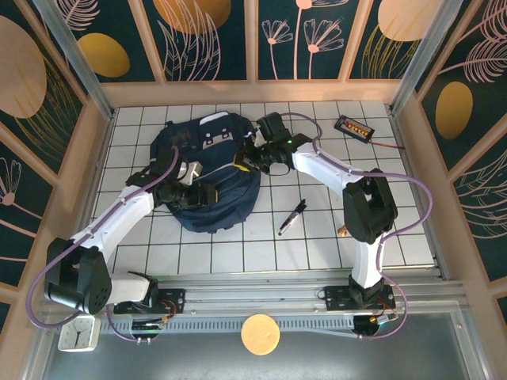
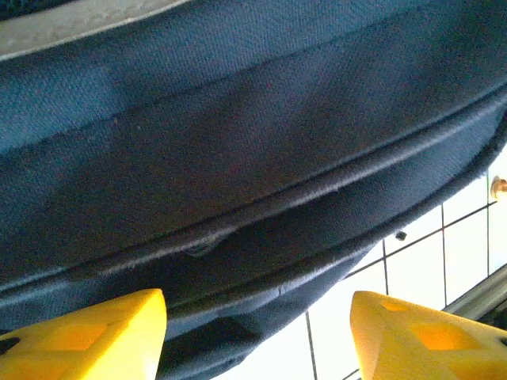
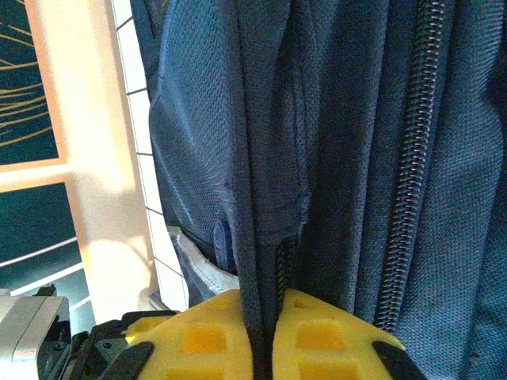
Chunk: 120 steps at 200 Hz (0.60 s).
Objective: Pack books, pencil case, and school supplies into a backpack
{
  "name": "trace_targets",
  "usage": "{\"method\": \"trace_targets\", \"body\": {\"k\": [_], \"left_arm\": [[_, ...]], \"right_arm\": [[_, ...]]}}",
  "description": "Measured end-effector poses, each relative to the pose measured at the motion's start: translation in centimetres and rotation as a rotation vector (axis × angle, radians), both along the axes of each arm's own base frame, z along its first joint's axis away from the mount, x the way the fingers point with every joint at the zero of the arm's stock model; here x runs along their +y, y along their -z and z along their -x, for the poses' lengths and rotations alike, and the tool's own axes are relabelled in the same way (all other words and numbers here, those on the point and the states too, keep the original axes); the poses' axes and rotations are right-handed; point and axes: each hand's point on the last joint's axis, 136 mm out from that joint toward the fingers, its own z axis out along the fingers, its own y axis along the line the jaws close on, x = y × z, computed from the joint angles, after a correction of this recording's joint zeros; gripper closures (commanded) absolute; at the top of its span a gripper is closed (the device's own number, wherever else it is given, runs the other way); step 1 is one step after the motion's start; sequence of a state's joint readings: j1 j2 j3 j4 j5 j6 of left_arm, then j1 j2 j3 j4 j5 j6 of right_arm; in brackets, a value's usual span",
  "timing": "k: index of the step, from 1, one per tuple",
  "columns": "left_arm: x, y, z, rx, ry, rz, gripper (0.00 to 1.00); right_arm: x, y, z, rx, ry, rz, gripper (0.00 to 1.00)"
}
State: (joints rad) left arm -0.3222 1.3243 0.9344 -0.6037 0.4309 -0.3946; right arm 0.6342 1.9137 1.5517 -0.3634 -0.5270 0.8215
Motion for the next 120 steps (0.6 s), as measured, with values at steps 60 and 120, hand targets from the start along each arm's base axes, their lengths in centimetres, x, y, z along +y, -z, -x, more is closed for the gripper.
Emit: {"method": "trace_targets", "body": {"k": [60,120], "left_arm": [[0.5,0.6,-0.9,-0.016,-0.021,-0.039,0.34],[0.6,0.7,-0.9,-0.022,-0.019,-0.047,0.26]], "right_arm": [[0.6,-1.9,-0.5,-0.031,0.003,-0.026,0.73],[1.0,-2.0,-0.5,-0.015,0.011,-0.035,0.88]]}}
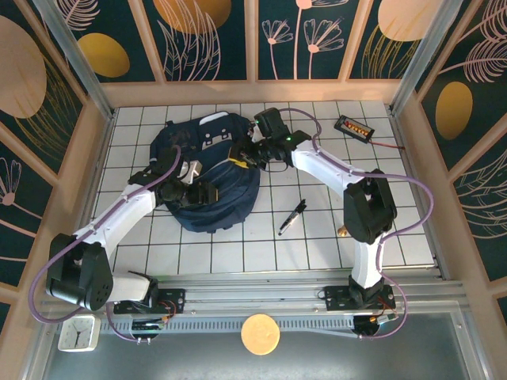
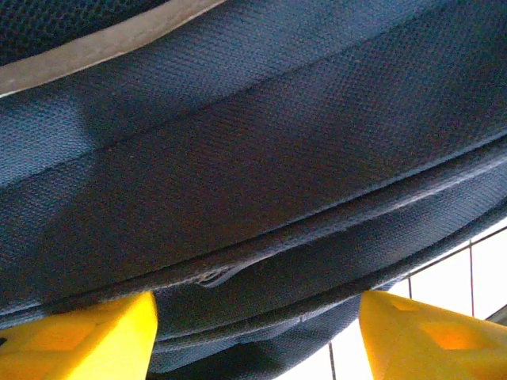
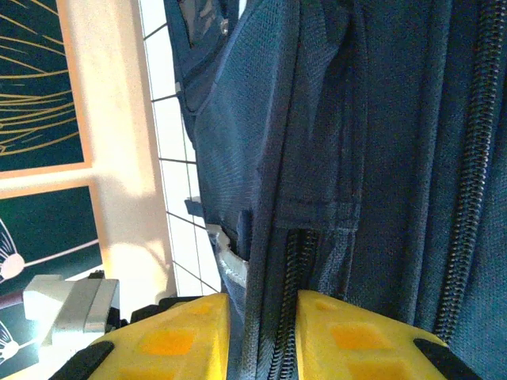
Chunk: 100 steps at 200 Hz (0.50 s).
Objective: Pack books, pencil case, and school supplies into a backpack
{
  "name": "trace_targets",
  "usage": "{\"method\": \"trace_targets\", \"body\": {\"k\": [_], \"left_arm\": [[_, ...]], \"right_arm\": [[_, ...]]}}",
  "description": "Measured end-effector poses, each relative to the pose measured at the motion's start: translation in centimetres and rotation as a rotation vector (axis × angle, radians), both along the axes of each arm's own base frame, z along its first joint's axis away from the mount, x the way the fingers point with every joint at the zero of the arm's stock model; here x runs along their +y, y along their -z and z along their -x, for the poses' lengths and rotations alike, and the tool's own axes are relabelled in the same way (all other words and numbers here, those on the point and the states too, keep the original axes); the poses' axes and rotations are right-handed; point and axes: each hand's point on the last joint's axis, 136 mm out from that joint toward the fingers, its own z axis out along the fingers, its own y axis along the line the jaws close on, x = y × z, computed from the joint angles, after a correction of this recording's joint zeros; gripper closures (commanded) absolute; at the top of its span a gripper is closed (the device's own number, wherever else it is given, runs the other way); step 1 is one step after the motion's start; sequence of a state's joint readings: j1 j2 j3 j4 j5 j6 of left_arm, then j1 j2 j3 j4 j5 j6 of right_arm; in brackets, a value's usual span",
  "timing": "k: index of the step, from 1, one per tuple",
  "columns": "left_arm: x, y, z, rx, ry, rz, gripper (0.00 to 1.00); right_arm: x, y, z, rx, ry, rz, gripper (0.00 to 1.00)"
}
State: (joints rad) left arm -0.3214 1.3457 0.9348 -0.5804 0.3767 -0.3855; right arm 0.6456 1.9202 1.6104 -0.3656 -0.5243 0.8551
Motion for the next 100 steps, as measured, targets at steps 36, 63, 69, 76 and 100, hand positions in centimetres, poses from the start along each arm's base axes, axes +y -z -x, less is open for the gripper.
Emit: {"method": "trace_targets", "body": {"k": [36,63,69,76,100], "left_arm": [[1.2,-0.1,-0.6,-0.021,-0.033,-0.023,0.16],[2.3,-0.8,-1.2,-0.043,-0.069,-0.016,0.19],[2.4,-0.9,-1.3,-0.047,-0.075,-0.015,0.21],[2.5,-1.0,-1.4,-0.049,-0.077,-0.012,0.23],[2.3,-1.3,-1.8,-0.056,-0.073,-0.007,0.27]], "right_arm": [[1.3,-0.5,-0.2,0.001,-0.009,-0.02,0.92],[1.7,-0.8,-0.3,-0.001,-0.011,-0.027,0.92],[1.8,-0.8,-0.4,-0.001,-0.01,-0.028,0.92],[1.8,-0.9,-0.4,-0.002,-0.01,-0.03,0.93],[1.9,-0.9,-0.3,0.006,-0.005,-0.032,0.93]]}}
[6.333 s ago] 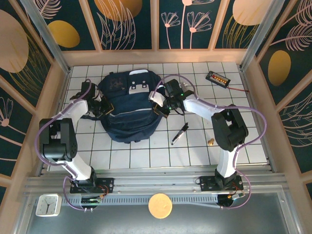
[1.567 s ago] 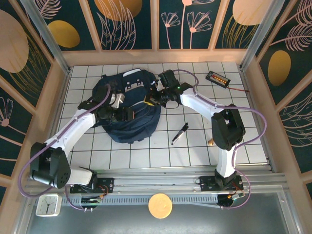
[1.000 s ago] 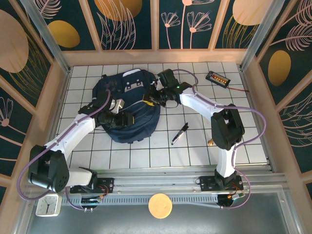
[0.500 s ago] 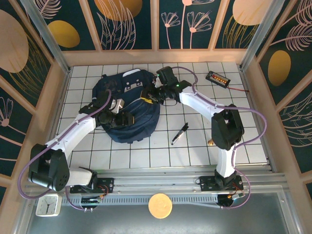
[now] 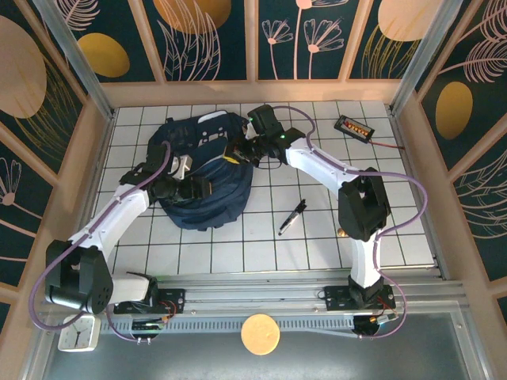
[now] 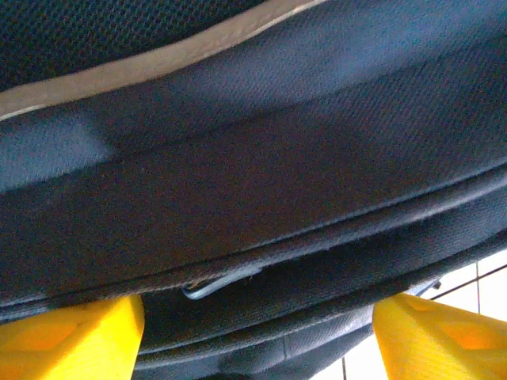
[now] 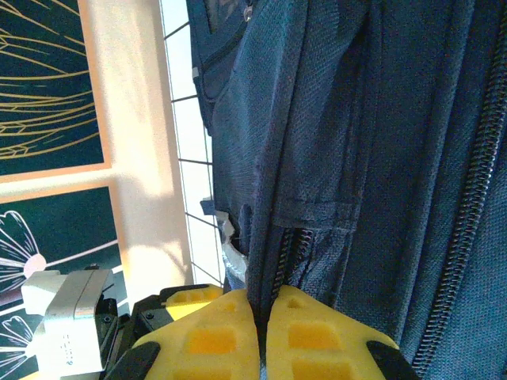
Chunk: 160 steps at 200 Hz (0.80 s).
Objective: Pack books, pencil case, and school supplies into a backpack
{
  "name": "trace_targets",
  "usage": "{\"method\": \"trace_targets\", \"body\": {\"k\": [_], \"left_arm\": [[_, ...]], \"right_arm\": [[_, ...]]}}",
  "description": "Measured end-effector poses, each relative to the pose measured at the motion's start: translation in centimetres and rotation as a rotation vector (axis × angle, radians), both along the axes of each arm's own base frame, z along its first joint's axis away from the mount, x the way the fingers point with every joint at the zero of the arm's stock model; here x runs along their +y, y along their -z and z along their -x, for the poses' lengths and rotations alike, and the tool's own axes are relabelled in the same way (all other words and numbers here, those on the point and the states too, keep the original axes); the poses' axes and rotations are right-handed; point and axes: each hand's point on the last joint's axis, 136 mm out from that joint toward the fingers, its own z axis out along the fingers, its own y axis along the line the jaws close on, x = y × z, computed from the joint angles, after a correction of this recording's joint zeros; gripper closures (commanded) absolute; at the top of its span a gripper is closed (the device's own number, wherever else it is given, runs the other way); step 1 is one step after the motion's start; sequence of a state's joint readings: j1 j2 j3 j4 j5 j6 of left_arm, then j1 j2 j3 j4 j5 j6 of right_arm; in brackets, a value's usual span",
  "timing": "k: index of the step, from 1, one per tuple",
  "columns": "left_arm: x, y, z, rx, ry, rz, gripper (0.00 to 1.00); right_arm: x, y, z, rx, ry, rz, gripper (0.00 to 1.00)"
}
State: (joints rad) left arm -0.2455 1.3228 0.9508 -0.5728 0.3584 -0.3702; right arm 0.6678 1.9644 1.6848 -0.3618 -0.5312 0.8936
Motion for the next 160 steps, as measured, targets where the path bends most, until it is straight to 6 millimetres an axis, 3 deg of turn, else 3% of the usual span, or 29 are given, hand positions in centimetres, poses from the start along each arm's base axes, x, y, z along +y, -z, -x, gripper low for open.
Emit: {"method": "trace_targets", "body": {"k": [88,118,124,160], "left_arm": [[-0.1,-0.4,-1.0,-0.017,-0.001,0.005,0.33],[-0.2,-0.3,-1.4,-0.029,-0.027,0.079,0.22],[-0.2,-0.2,-1.4,-0.027,-0.036,0.102,0.15],[-0.5,0.3,-1.7,-0.028,-0.06,0.199,0.15]], "right_arm": [[0.2,-0.5,-0.2,-0.012,0.009,-0.006,0.94],[0.2,0.2,-0.2,-0.014,0.008,-0.008,0.94],[0.2,0.5,-0.1,-0.011,0.006,-0.006,0.94],[-0.2,2.6,0.5,0.016,0.005,0.013,0.94]]}}
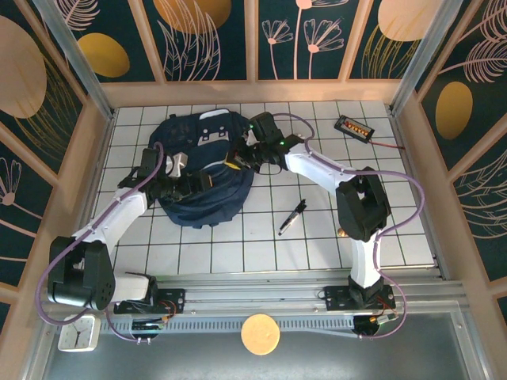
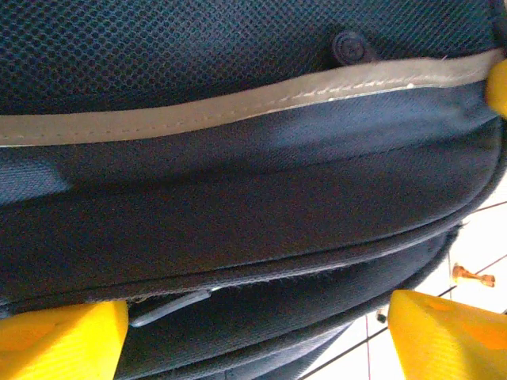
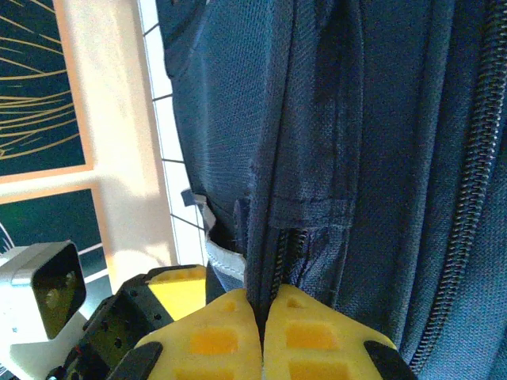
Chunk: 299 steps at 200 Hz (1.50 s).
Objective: Pack books, pencil case, and school supplies into a backpack
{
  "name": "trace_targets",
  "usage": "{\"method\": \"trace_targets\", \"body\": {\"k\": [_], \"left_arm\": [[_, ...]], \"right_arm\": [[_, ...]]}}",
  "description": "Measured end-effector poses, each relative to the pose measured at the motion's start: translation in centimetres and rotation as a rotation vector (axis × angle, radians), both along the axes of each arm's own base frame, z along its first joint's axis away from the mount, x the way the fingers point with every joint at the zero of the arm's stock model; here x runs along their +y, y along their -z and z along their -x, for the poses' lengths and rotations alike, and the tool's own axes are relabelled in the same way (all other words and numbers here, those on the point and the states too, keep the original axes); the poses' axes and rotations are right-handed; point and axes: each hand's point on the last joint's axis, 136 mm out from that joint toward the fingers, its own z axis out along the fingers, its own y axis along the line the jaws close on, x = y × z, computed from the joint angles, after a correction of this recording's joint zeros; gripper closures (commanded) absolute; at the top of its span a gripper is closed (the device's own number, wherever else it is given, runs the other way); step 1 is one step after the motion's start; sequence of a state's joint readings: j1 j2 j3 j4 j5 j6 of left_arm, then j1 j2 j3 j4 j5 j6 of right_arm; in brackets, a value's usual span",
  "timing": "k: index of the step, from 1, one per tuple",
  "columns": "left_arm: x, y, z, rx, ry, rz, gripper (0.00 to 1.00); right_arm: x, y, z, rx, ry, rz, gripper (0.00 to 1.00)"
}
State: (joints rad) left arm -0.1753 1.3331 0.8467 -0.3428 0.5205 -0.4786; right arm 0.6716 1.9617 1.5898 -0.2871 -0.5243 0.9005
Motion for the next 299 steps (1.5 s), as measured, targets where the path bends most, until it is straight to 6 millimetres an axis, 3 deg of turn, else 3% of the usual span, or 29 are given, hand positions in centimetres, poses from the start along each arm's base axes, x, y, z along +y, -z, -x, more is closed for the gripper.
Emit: {"method": "trace_targets", "body": {"k": [47,134,174,210,239,258,299], "left_arm": [[0.3,0.0,-0.3,-0.007,-0.011,0.026,0.26],[1.3,1.3,-0.8,-0.017,0.063,-0.134,0.4],[1.4,2.0,-0.8,-0.027,0.084,-0.199,0.52],[1.7,2.8,-0.9,-0.015,0.08,-0.233,0.72],[1.4,2.9,-0.9,-0.014,0.091,-0.24,1.0],[1.3,2.8,-0.9,-0.021,0.107,-0.251,1.0],[2.1,2.8,-0.4,-0.018,0.109,-0.312,1.0]], "right_arm": [[0.1,-0.3,-0.1,-0.013,0.0,-0.01,0.94],[0.2,-0.4,0.0,-0.015,-0.002,-0.013,0.94],[0.3,-0.4,0.0,-0.015,-0.003,-0.013,0.94],[0.3,-0.4,0.0,-0.015,-0.003,-0.013,0.95],[0.3,-0.4,0.0,-0.015,-0.003,-0.013,0.95],[0.2,-0.4,0.0,-0.016,-0.002,-0.012,1.0],[-0.5,0.2,0.1,-0.007,0.007,-0.002,1.0]]}}
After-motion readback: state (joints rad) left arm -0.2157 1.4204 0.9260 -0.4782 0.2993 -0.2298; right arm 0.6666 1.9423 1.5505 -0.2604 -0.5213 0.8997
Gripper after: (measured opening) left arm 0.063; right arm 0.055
